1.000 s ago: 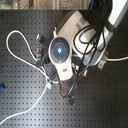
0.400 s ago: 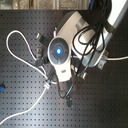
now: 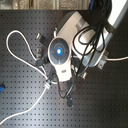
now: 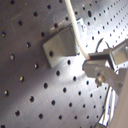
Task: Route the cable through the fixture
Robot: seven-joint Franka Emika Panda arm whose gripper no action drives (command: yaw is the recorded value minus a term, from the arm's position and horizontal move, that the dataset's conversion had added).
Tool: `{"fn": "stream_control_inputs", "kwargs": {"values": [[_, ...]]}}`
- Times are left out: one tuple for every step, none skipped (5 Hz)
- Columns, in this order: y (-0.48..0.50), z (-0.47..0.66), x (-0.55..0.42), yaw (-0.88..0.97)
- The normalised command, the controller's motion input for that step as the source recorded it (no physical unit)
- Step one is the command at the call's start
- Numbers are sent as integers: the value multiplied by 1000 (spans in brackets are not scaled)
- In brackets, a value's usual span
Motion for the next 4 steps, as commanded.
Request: {"fn": "stream_control_inputs", "kwargs": {"values": [[42, 25, -109, 0], [80, 29, -19, 0], [73, -37, -17, 46], [165, 602, -110, 106]]}}
